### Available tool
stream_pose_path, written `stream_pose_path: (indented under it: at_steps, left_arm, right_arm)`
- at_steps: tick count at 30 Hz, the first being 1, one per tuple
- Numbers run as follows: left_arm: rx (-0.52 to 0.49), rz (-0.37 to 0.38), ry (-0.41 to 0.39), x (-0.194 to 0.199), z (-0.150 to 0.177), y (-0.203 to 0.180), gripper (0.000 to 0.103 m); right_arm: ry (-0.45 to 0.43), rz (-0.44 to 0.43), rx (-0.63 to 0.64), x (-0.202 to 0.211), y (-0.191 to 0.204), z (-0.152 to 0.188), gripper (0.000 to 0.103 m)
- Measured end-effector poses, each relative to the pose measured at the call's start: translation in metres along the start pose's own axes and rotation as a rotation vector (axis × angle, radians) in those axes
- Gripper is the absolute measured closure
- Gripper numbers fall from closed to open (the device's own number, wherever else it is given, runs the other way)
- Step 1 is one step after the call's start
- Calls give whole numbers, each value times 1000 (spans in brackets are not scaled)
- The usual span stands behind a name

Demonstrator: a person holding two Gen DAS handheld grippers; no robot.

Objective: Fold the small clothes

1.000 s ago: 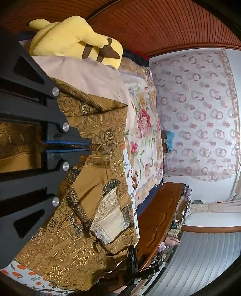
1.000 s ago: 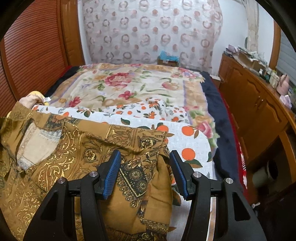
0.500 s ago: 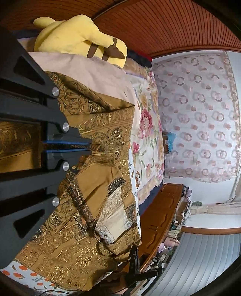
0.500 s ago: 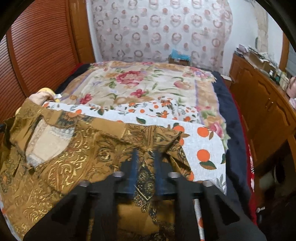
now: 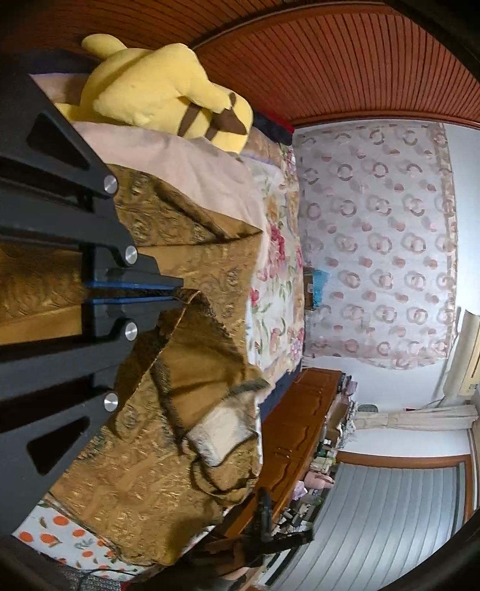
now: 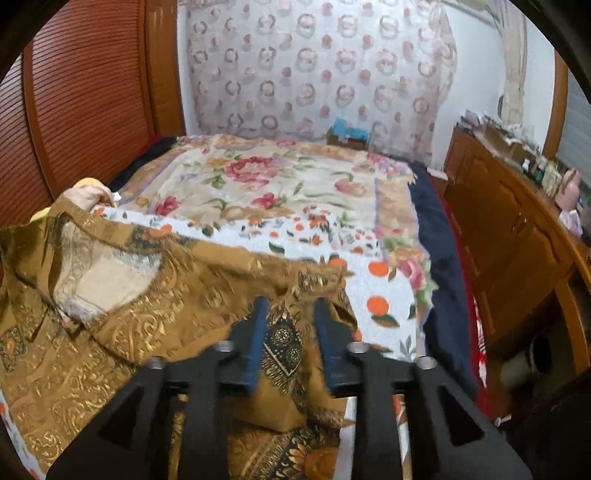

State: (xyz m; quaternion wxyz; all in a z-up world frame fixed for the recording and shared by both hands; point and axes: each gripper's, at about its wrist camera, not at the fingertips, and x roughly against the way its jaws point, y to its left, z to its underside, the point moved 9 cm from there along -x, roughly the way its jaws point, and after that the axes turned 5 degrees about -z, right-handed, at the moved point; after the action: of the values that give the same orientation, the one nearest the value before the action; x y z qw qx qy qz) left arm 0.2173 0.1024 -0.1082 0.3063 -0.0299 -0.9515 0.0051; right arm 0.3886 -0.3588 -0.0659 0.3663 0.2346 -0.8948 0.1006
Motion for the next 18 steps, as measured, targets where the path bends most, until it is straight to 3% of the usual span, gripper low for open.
stream_pose_path:
  at_steps: [2, 8, 12, 14, 16, 18]
  left_arm:
    - [16, -4, 12, 1, 7, 4, 103]
    - [25, -20, 45, 0, 28, 7, 103]
    - [26, -30, 58, 0, 39, 9, 103]
    - [28, -33, 59, 1, 42, 11, 103]
    - [30, -37, 55, 4, 44, 12, 103]
    - [34, -38, 50, 7, 45, 14, 103]
  right_arm:
    - [-7, 2, 28, -4, 5, -6, 61]
    - [82, -6, -1, -43, -7, 5, 60]
    - [86, -56, -36, -42, -7, 14, 62]
    - [79, -96, -25, -35, 3, 17, 84]
    - [55, -119, 9, -23, 14, 19, 97]
    - [6, -132, 28, -7, 23, 16, 100]
